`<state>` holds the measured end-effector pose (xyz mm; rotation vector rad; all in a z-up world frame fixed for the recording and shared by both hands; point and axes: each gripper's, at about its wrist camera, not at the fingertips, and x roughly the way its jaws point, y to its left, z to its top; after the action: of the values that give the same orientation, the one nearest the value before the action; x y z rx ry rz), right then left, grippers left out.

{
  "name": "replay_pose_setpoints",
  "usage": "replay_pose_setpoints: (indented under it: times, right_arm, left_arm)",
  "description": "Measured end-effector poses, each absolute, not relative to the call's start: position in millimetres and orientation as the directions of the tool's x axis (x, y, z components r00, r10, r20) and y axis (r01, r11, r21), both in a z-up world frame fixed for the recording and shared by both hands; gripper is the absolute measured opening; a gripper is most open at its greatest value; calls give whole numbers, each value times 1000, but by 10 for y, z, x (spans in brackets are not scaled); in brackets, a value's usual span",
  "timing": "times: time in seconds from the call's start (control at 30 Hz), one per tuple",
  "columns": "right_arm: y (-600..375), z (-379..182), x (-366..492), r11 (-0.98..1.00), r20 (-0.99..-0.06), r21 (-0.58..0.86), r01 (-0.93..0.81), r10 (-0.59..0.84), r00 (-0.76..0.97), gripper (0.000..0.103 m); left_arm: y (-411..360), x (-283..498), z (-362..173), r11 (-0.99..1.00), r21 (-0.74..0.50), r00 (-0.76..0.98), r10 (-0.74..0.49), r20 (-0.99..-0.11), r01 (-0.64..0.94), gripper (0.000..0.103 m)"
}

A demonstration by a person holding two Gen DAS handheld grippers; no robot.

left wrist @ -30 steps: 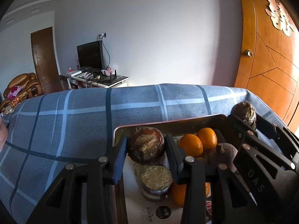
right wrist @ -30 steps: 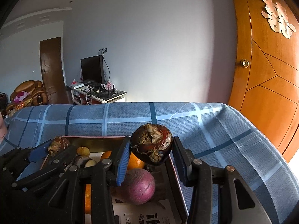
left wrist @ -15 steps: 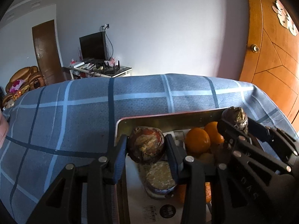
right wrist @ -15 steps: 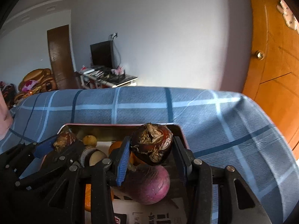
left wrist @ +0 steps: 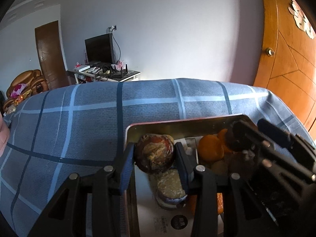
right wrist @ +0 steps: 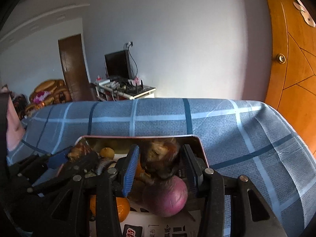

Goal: Organize fruits
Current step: 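Lower both brown dried fruits into the pink tin and open both tools, then lift both tools out of the tin and back away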

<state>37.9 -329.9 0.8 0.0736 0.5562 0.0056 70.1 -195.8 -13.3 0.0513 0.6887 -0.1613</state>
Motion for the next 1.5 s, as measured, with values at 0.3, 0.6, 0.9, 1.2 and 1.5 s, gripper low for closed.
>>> replay_pose_setpoints:
  times: [0.3,0.6,0.9,1.2,1.5]
  right_arm:
    - [-3461,191,177,980,-410,194,32,51,911,75]
    - [-3538,137,216,976,-434,189,105,-13,901,85]
    - [-3440,217,51,989,-291,79,127,-99,951,85]
    - [-3316,197,106,994,-303,12,108,-99,948,85]
    - [-3281,194,22,994,-302,-2,113,-108,947,86]
  left_arm:
    - [-2030,561,-41,985,9,800,-134,-585,172,103]
    - [-1972,541,-45,986,-21,796,-146,-588,165,103]
    - [-1837,382,82,997,30,895,-51,-442,72,103]
    - [-1822,477,25,997,19,861,-59,-506,80,103]
    - [-1759,374,-13,996,-17,847,-85,-525,90,103]
